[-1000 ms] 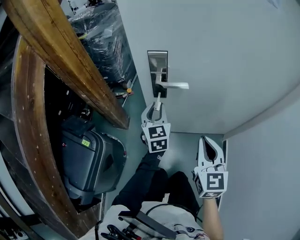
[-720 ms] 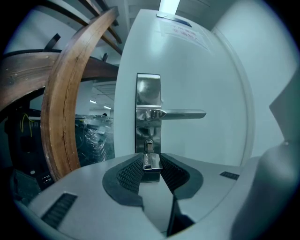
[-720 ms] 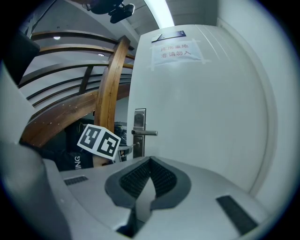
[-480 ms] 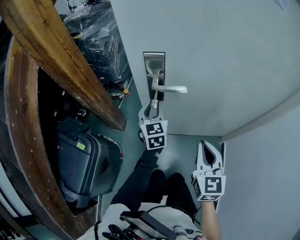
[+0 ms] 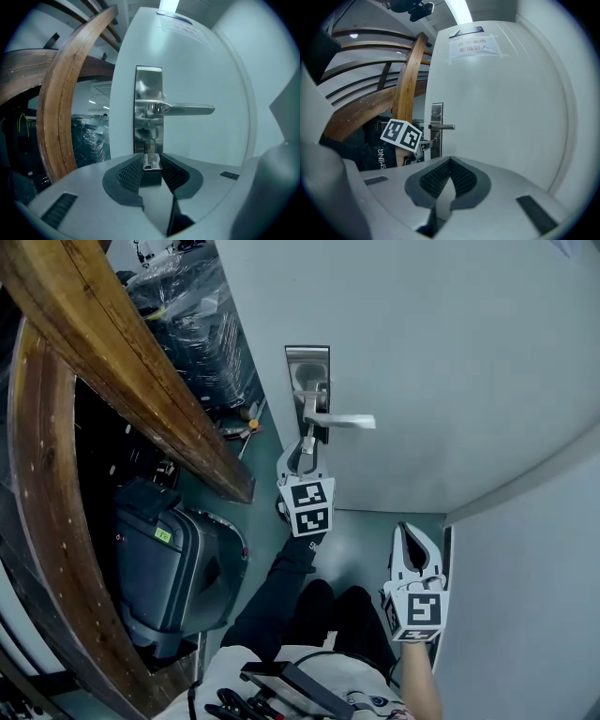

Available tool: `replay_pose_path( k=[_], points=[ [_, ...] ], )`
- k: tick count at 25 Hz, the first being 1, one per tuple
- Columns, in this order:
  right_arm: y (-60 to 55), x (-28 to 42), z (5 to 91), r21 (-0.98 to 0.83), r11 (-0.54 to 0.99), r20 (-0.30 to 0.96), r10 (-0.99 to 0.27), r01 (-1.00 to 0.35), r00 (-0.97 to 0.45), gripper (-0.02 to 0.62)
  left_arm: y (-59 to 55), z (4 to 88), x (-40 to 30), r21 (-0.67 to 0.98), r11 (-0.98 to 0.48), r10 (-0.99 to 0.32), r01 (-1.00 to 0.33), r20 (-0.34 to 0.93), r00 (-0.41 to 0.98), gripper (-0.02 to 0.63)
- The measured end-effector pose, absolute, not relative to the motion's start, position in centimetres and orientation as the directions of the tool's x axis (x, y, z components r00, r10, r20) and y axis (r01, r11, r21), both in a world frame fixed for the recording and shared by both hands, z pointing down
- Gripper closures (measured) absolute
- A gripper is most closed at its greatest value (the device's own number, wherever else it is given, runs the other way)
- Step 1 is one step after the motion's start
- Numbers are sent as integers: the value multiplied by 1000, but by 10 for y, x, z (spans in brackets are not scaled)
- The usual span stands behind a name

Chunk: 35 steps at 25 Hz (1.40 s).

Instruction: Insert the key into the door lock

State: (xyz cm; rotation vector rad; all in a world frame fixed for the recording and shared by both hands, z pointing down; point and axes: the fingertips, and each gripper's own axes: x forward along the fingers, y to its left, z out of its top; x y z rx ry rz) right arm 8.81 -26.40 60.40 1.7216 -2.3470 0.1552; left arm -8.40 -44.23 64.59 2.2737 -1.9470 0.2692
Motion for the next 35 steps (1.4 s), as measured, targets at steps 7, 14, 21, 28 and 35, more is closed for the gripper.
replay_pose_path(
  k=[7,14,21,28,35],
  points=[
    [-263,93,607,46,292,247,-930,-955,-273,589,-447,644,-82,-20,-137,-961,-990,245,128,489],
    [-266,101,613,39,275,252,-933,-961,-256,590,-461,645,-81,-34,-114,-953,-993,286,99,489],
    [-261,112,623,25,248,262,-937,-968,-233,590,-477,647,-81,-51,-102,-957,-994,279,84,489],
    [-254,109,625,18,257,264,-933,-966,-244,589,-469,651,-82,-45,-126,-958,-991,265,109,489],
    [-249,105,616,9,274,277,-925,-962,-261,591,-424,639,-76,-40,-151,-955,-988,263,136,489]
  ],
)
